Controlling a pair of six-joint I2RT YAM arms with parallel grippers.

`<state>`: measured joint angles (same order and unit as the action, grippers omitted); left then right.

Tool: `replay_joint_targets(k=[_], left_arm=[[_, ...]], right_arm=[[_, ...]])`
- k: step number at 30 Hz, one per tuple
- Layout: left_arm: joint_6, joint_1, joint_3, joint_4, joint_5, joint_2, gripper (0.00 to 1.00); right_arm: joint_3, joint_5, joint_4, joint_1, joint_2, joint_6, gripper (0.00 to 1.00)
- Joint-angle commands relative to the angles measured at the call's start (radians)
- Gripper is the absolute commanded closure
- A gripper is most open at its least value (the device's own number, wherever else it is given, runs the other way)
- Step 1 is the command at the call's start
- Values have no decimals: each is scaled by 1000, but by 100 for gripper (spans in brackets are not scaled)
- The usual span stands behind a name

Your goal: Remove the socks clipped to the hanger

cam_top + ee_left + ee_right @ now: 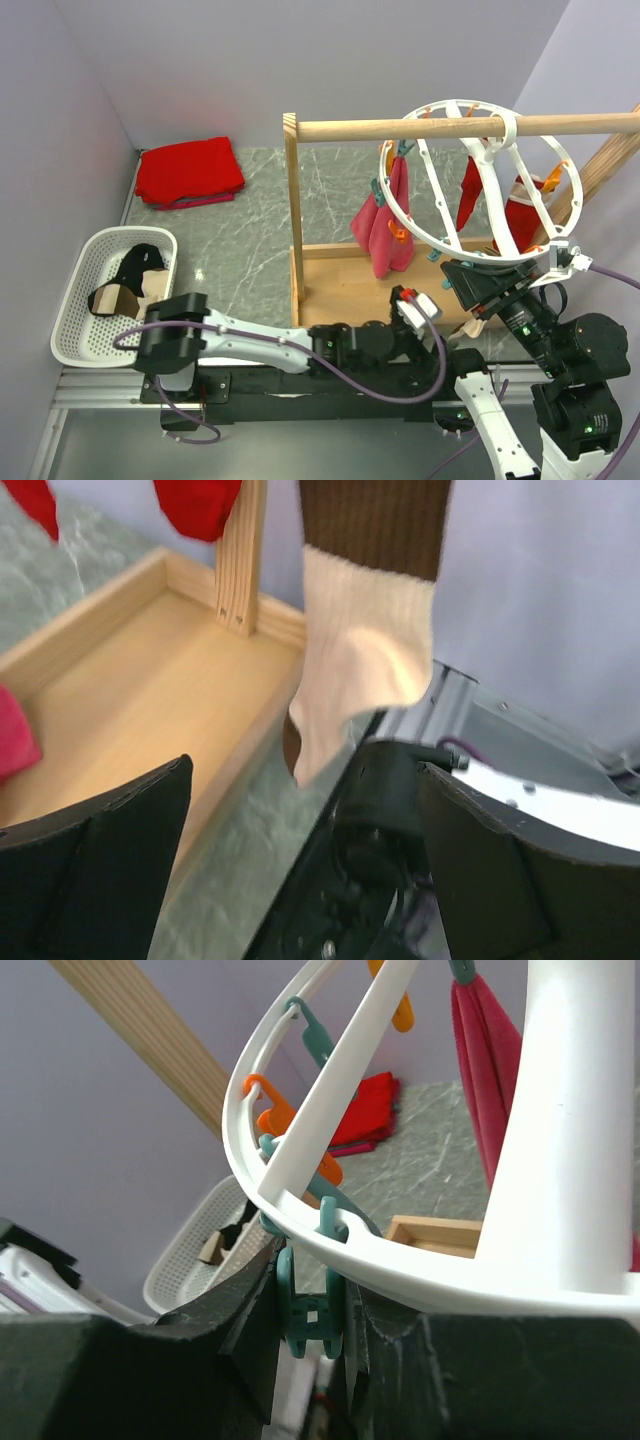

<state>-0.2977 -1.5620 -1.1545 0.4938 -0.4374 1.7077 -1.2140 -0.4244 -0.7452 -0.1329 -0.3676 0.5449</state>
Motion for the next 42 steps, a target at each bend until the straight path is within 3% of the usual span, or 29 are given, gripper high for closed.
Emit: replay_joint_targets(k=[1, 15, 24, 30, 31, 33, 35, 42], left_arm=[[152, -36, -114, 195, -101, 87, 1], [270, -46, -270, 273, -92, 289, 4], [364, -44, -390, 275, -205, 389, 2], [374, -46, -358, 261, -231, 348, 56], [361, -46, -343, 258, -236, 334, 76], [339, -46, -308, 243, -263, 288, 88], [313, -46, -283, 201, -270, 238, 90], [212, -46, -169, 91, -291, 95, 92]], right_arm=[[-39, -82, 33, -4, -1, 78, 80], [-38, -135, 84, -4, 4, 148, 80], [-42, -140, 72, -4, 7, 148, 80], [-21, -131, 52, -4, 18, 133, 79], [-16, -129, 47, -2, 21, 127, 79], [4, -132, 44, -4, 24, 119, 75], [13, -143, 30, -4, 27, 99, 70], [13, -157, -66, -2, 30, 6, 28]])
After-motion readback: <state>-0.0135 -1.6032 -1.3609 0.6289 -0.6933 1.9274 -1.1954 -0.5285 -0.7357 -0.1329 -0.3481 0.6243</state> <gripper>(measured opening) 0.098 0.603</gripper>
